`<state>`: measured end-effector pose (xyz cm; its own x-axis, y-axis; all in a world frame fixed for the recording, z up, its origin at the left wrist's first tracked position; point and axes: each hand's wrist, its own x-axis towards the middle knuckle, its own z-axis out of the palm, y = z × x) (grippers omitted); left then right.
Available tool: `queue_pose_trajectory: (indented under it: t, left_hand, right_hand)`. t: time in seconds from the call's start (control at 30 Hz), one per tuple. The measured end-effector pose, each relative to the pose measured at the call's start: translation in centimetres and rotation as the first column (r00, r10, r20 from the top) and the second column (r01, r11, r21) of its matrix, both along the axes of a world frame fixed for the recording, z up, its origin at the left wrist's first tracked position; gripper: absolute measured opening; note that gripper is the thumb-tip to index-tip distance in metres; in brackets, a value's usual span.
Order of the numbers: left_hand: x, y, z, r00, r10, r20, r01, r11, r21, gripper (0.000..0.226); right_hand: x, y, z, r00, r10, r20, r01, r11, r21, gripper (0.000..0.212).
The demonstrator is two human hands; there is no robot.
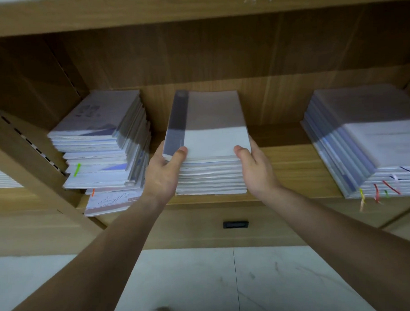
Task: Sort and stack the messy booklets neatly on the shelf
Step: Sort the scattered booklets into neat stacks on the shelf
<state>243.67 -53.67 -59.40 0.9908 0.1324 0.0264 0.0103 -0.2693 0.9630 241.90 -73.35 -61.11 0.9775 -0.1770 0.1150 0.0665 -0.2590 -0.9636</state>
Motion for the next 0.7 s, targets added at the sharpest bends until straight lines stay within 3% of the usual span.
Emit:
queue_pose_trajectory:
  t: [0.13, 0.27, 0.43, 0.7]
  left_hand:
    - [-0.4, 0.8, 0.5, 0.993, -0.118, -0.005, 0.118, 0.993, 0.011, 0.045]
    - [-1.9, 2.9, -1.5, 0.959, -0.271, -0.086, 0.278, 0.956, 0.09, 0.068]
    - [-2.1, 2.8, -4.6, 0.976, -0.167, -0.138, 0.2, 0.94, 0.276, 0.068]
    - [-0.6, 2.2, -5.9, 0.985, -0.085, -0.152, 0.14, 0.905, 0.401, 0.06]
  right_hand:
    - [-0.1, -0.9, 0.0, 0.991, 0.124, -0.048, -0.12, 0.991, 0.065, 0.053]
    - [-2.2, -2.9, -1.0, 0.959, 0.199, -0.202, -0.231, 0.962, -0.149, 0.077]
    - [-2.5, -3.0, -2.9, 0.958, 0.125, -0.257, -0.232, 0.865, -0.446, 0.059]
    - [-1.0, -3.3, -5.1, 0.971, 0.034, -0.236, -0.174, 0.779, -0.602, 0.054]
